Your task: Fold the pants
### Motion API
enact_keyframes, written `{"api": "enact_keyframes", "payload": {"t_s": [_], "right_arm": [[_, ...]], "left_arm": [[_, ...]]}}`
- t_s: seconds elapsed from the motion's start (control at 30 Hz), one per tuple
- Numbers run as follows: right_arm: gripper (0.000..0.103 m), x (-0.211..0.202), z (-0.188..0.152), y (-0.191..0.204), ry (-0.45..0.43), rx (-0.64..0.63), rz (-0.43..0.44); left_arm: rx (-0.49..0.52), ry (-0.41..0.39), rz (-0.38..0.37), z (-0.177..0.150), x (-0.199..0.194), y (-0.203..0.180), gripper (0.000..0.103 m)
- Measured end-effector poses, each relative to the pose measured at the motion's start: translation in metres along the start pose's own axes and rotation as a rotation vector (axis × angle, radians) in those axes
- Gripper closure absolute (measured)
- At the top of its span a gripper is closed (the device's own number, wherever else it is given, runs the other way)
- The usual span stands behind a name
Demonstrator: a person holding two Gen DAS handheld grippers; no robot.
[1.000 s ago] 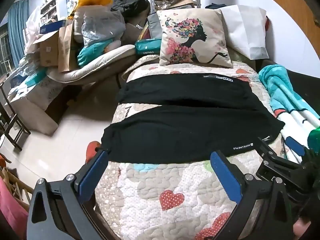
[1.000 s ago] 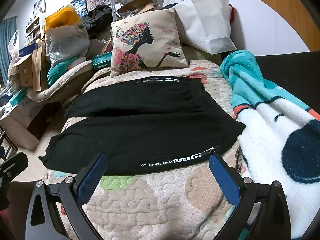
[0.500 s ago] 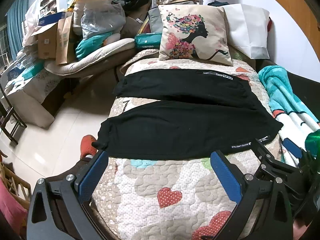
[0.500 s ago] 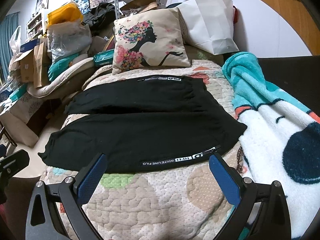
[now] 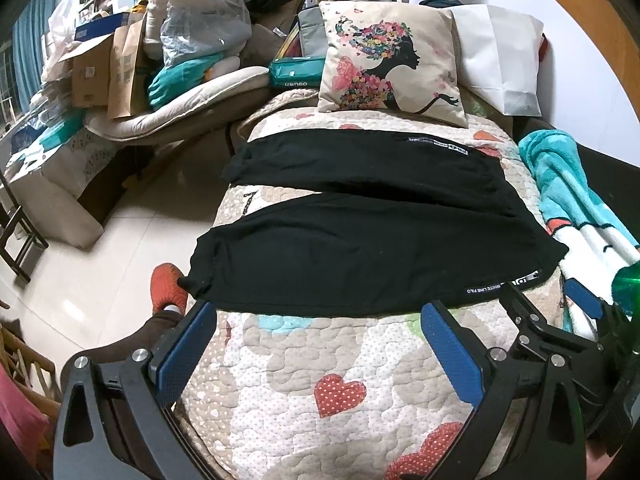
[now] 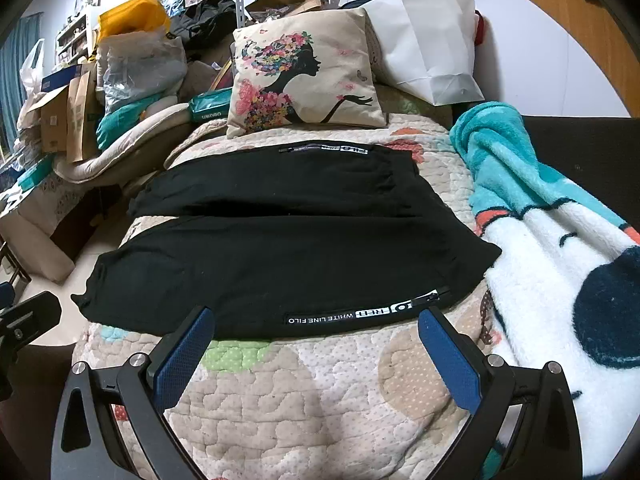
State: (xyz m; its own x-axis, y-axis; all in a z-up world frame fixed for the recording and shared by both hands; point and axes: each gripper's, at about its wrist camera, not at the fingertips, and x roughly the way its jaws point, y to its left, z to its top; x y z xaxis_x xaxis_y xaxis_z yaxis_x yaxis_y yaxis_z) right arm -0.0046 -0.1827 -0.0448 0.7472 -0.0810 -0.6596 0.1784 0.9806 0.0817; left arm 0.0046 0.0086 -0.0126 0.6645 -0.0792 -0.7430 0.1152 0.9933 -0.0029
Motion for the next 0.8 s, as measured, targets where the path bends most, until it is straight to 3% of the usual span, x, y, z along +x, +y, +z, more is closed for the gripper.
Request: {"api": "enact_keyframes", "payload": {"t_s": [0.37,0.6,0.8], "right_arm": [[0.000,0.007,-0.001,-0.003,0.036,0.014,-0.006],[0.000,0.012,-0.003,0.000,0.074,-0.024,-0.020],[0.000,0.008,0.046,0.004,0.039,-0.055,0.014]], "left_arm": [[-0.052,0.067,-0.005,0.000,0.033,0.013,0.001],[-0.127,0.139,-0.016,0.028,0.079,0.029,0.001],[-0.089,0.164,0.000,0.065,0.118,0.028,0.001]]}}
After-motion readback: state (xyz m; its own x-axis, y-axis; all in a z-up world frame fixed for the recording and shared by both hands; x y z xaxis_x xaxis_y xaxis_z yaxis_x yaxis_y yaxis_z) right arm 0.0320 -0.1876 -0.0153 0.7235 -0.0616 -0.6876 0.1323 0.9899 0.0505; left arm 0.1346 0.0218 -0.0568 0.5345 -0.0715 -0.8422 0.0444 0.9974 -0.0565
